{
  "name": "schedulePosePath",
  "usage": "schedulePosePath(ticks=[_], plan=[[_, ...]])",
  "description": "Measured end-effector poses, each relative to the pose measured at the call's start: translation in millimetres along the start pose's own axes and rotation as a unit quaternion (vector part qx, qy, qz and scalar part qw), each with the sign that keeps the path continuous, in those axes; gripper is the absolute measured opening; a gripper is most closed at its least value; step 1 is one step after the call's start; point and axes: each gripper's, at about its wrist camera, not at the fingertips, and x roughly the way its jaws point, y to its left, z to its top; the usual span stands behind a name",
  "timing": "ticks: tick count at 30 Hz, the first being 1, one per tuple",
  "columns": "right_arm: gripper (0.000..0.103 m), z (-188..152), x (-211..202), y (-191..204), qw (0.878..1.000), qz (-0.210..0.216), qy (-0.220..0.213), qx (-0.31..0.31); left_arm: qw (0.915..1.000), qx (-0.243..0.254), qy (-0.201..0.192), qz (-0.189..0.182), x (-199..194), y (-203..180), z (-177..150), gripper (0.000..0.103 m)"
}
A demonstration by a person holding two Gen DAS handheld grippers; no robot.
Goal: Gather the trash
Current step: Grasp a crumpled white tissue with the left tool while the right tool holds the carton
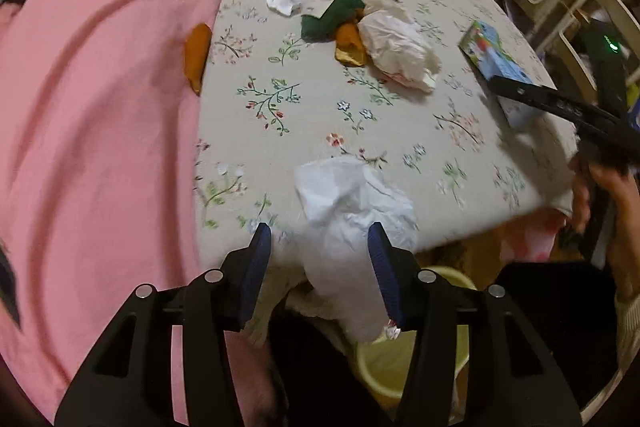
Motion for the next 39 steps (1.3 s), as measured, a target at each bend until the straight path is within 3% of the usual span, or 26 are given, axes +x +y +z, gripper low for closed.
schedulePosePath(ticks=[8, 13, 16, 23, 28, 29, 30, 33, 39], plan=[[0.068, 6.9, 5.1, 1.5, 1.0, -0.001, -0.008, 0.002, 0.9985, 0.025, -0.045, 0.018, 6.2, -24.5, 59.4, 0.054], [0.069, 10.5, 7.7, 2.6, 1.0, 0.004, -0.008, 0.005, 0.9979, 0.004, -0.061, -0.021, 9.2, -40.6, 97.2, 0.06], [0.069, 12.9, 8.7, 2.8, 1.0, 0.008, -0.007, 0.006, 0.9978, -0.008, -0.065, -0.008, 24.8, -54.6, 108.2, 0.06], [0.068, 13.6, 7.0, -3.9, 1.0, 0.023, -0.007, 0.019, 0.9944, -0.055, -0.082, -0.037, 26.7, -48.4, 113.5, 0.06], [0.053, 12.1, 10.4, 0.9, 1.0, 0.026, -0.004, 0.014, 0.9933, -0.079, -0.064, -0.055, 42.2, -44.3, 118.6, 0.06], [0.052, 11.8, 10.2, 1.3, 1.0, 0.027, -0.004, 0.013, 0.9935, -0.075, -0.063, -0.056, 44.4, -45.6, 118.8, 0.055], [0.051, 11.2, 10.3, 2.1, 1.0, 0.029, -0.003, 0.011, 0.9938, -0.069, -0.068, -0.055, 44.6, -47.9, 118.6, 0.038], [0.05, 10.3, 9.2, 1.1, 0.999, 0.032, -0.006, 0.013, 0.9935, -0.058, -0.081, -0.054, 39.9, -51.5, 115.9, 0.027], [0.05, 9.2, 7.5, -5.3, 0.998, 0.047, -0.008, 0.033, 0.9886, -0.06, -0.118, -0.071, 13.8, -35.2, 110.5, 0.021]])
